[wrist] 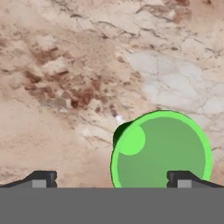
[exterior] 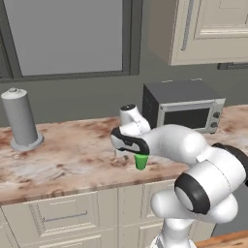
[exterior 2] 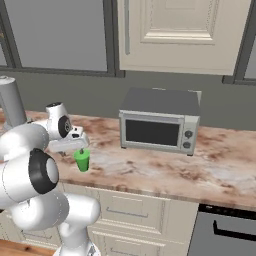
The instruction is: Place the pitcher and cup on the dining counter for serving.
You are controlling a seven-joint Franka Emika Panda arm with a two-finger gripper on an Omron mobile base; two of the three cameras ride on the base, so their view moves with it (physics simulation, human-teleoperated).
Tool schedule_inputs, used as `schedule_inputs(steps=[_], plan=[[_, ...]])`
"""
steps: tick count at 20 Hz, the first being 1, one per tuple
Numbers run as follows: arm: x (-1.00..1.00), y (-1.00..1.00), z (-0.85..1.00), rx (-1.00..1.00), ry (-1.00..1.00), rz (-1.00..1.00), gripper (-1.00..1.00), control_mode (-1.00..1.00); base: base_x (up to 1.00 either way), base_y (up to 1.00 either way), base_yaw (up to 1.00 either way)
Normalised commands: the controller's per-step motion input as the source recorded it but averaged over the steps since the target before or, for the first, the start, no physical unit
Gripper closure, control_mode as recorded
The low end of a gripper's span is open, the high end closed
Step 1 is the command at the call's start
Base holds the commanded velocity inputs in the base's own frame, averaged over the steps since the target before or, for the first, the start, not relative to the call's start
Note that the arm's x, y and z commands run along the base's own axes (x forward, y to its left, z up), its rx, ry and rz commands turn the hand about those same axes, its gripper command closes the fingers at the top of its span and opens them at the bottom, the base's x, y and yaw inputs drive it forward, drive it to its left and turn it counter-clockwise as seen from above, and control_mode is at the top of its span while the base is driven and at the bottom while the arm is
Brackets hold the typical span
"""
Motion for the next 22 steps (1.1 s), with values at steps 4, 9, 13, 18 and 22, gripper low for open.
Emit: schedule_inputs(steps=[4, 9, 13, 18, 22], plan=[[0.0, 0.0, -0.38, 0.0, 0.0, 0.0, -1.0, -1.0, 0.0, 0.0, 0.0], [0.0, 0.0, -0.3, 0.0, 0.03, 0.0, -1.0, -1.0, 0.0, 0.0, 0.0], [0.0, -0.02, -0.38, 0.0, 0.03, 0.0, 1.0, -1.0, 0.0, 0.0, 0.0], [0.04, -0.02, -0.04, 0.0, 0.01, 0.0, 1.0, -1.0, 0.0, 0.0, 0.0], [0.0, 0.0, 0.0, 0.0, 0.0, 0.0, 1.0, -1.0, 0.0, 0.0, 0.0]])
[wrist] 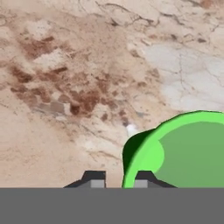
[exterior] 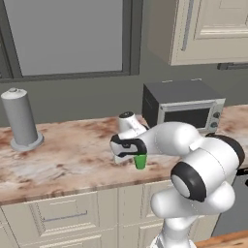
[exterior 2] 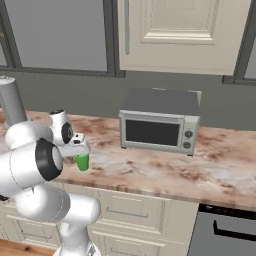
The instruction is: Place the pitcher and cup on the dining counter for serving.
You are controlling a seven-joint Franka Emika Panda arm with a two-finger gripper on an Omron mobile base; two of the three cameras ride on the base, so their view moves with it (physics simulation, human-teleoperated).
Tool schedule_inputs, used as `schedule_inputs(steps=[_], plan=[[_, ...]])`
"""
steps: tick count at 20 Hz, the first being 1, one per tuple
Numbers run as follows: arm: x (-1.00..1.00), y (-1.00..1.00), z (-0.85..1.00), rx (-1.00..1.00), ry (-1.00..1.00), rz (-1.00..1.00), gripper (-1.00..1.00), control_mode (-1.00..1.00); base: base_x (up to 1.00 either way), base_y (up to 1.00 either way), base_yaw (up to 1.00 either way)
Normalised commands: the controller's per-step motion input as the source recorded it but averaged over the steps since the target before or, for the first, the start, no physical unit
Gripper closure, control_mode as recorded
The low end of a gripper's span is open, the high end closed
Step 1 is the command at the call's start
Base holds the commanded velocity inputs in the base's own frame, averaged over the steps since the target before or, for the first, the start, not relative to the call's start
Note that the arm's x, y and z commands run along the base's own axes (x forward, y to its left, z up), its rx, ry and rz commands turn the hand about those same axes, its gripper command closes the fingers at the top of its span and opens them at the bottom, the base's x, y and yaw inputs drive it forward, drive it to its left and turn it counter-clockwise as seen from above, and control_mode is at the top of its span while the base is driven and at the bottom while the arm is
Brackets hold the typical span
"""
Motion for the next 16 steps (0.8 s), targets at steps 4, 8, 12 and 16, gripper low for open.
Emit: schedule_inputs(steps=[4, 8, 12, 16], plan=[[0.0, -0.1, 0.11, 0.04, 0.0, 0.0, 1.0, -1.0, 0.0, 0.0, 0.0], [0.0, -0.02, 0.53, 0.08, 0.0, 0.0, 1.0, -1.0, 0.0, 0.0, 0.0], [0.0, -0.03, 0.75, 0.03, -0.07, 0.0, 1.0, -1.0, 0.0, 0.0, 0.0], [0.0, -0.01, 0.81, 0.0, -0.16, 0.0, 1.0, -1.0, 0.0, 0.0, 0.0]])
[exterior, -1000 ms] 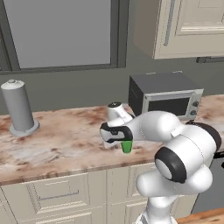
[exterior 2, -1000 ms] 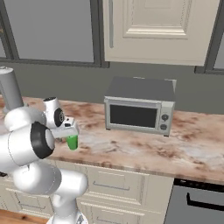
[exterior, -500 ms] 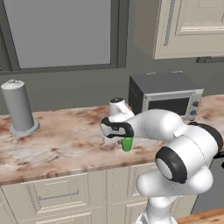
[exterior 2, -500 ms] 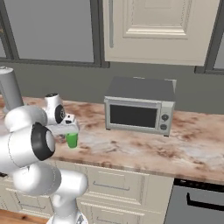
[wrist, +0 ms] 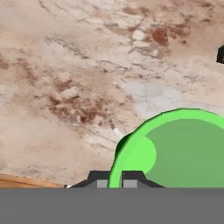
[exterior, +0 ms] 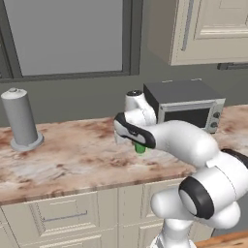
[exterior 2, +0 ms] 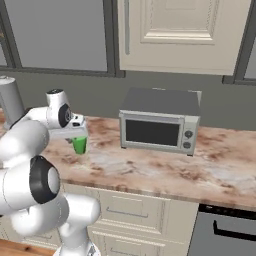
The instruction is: Place the pitcher and cup on the dining counter for serving.
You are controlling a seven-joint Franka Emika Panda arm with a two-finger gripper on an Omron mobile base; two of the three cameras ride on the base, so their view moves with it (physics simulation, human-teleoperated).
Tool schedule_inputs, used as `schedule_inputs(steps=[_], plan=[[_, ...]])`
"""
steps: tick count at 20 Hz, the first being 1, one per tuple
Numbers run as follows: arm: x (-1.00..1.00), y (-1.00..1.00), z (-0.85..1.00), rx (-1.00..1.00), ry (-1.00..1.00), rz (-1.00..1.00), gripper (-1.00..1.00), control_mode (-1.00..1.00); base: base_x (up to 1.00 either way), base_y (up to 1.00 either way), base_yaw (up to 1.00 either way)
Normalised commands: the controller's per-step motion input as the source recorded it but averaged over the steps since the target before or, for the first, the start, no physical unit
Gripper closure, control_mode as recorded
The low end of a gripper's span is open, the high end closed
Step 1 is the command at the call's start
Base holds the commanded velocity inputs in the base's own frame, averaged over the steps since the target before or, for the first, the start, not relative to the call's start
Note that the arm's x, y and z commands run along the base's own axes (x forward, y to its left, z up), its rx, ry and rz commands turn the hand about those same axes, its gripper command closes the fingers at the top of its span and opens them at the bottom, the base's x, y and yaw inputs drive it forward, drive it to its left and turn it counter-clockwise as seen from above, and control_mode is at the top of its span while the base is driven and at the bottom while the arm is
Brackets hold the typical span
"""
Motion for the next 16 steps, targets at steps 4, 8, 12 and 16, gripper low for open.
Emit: schedule_inputs(steps=[4, 8, 12, 16], plan=[[-0.07, 0.0, 0.77, 0.0, -0.17, 0.0, 1.0, -1.0, 0.0, 0.0, 0.0], [-0.38, -0.11, 0.71, 0.0, -0.17, 0.01, 1.0, -1.0, 0.0, 0.0, 0.0], [-0.45, -0.2, 0.23, 0.0, -0.1, 0.1, 1.0, 1.0, -0.5, -0.27, 0.34], [0.0, 0.0, 0.0, 0.0, 0.0, 0.0, 1.0, 1.0, -0.76, -0.2, 0.9]])
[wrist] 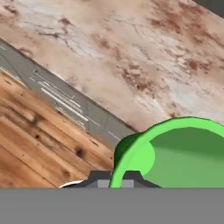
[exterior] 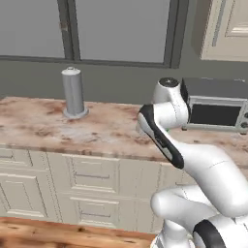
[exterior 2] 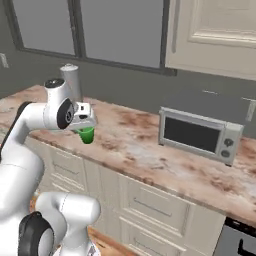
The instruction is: Place the pitcher and cup on the dining counter for serving.
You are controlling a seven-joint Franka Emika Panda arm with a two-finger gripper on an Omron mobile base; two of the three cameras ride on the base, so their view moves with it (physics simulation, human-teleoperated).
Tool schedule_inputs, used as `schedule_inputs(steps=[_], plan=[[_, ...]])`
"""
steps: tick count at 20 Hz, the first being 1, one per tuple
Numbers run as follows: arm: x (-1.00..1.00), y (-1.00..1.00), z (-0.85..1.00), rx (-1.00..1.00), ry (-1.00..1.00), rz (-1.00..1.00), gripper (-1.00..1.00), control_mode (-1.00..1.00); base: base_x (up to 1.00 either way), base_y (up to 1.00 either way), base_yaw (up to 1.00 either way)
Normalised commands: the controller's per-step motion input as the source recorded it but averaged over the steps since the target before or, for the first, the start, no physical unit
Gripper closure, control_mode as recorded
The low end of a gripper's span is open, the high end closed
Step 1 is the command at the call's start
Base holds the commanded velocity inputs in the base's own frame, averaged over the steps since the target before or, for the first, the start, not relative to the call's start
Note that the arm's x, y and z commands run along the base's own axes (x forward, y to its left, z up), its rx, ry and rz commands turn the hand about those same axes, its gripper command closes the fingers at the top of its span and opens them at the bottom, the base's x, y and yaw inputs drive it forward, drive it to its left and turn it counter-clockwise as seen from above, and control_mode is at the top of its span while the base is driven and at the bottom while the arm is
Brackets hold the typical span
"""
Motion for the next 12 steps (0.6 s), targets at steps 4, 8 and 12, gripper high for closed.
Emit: schedule_inputs(steps=[4, 8, 12], plan=[[0.0, 0.0, 0.0, 0.0, 0.0, 0.0, 1.0, 1.0, -0.2, 0.0, 1.0], [0.0, 0.0, 0.0, 0.0, 0.0, 0.0, 1.0, 1.0, -0.1, 0.0, 1.0], [0.0, 0.0, 0.0, 0.0, 0.0, 0.0, 1.0, 1.0, -0.1, 0.0, 1.0]])
